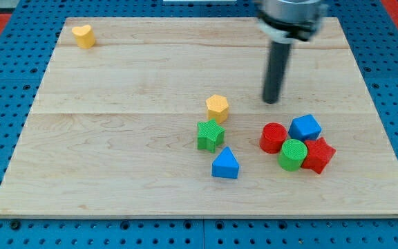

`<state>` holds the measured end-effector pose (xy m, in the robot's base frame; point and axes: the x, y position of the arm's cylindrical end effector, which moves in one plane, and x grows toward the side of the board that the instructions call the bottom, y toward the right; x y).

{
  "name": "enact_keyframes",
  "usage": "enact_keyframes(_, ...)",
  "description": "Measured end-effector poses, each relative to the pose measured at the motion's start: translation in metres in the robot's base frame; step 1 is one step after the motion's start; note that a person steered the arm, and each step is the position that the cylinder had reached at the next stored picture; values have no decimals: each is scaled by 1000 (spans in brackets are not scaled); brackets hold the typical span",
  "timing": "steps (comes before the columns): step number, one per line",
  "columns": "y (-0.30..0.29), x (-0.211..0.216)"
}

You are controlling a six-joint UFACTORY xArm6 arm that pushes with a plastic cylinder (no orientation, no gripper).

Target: Separate red circle from the group of blocks

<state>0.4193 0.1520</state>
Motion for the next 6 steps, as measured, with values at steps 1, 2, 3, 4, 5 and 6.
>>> enact_keyframes(1, 45, 57)
enact_keyframes(2, 42, 118)
enact_keyframes(3, -3, 120)
enact_keyframes(4, -14, 102)
enact_keyframes(5, -15, 75)
enact_keyframes(6, -42, 51)
